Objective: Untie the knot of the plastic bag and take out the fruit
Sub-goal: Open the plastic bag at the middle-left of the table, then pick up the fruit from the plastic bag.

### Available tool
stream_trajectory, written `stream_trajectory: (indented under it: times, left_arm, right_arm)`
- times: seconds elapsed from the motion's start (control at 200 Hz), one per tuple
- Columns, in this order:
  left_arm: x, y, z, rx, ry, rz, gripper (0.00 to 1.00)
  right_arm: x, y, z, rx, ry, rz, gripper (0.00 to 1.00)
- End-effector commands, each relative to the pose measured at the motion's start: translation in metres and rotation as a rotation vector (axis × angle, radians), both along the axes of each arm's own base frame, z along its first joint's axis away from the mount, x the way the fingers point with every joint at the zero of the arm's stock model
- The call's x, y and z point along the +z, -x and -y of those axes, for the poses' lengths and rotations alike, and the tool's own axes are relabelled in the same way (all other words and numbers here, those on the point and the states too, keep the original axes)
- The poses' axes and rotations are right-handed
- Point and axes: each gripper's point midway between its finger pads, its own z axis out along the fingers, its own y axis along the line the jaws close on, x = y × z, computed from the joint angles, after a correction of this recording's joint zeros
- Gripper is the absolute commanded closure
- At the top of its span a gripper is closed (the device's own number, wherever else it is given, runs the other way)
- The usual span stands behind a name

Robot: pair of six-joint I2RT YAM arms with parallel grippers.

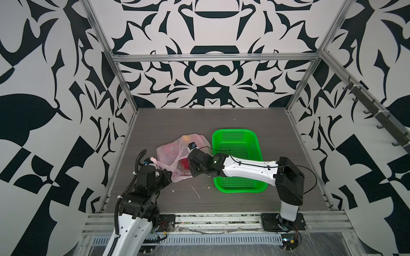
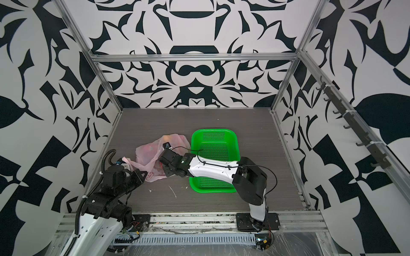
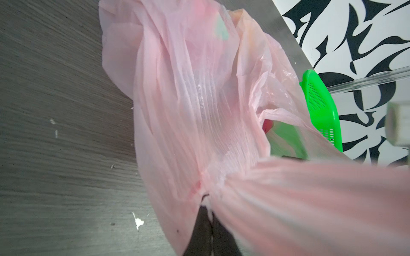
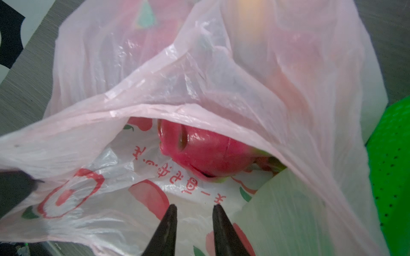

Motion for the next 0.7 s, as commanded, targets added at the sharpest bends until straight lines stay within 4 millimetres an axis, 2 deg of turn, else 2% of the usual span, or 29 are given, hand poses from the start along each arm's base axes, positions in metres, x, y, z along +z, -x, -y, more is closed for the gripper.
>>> stream_trajectory:
  times: [0.0, 0.145, 0.255, 0.42, 0.695]
  left_arm:
    - [0.0, 0.001, 0.004, -0.014, 0.032, 0.016, 1.0]
    - [0.008, 0.0, 0.006, -0.019, 0.043, 0.049, 1.0]
    - [0.012, 0.0, 0.008, -0.031, 0.058, 0.069, 1.0]
    - [0.013, 0.0, 0.014, -0.06, 0.088, 0.09, 1.0]
    - [0.014, 0.002, 0.023, -0.105, 0.118, 0.106, 1.0]
  right_arm:
    - [0.017, -0.01, -0.002, -0.029, 0.002, 0.015, 0.64]
    - [0.012, -0.013, 0.003, -0.149, -0.009, -0.042, 0.62]
    - [0.005, -0.014, 0.015, -0.259, -0.025, -0.07, 0.61]
    - [-0.004, -0.01, 0.027, -0.375, -0.069, -0.12, 0.54]
    - [-0.003, -0.014, 0.017, -0.459, -0.155, -0.159, 0.4]
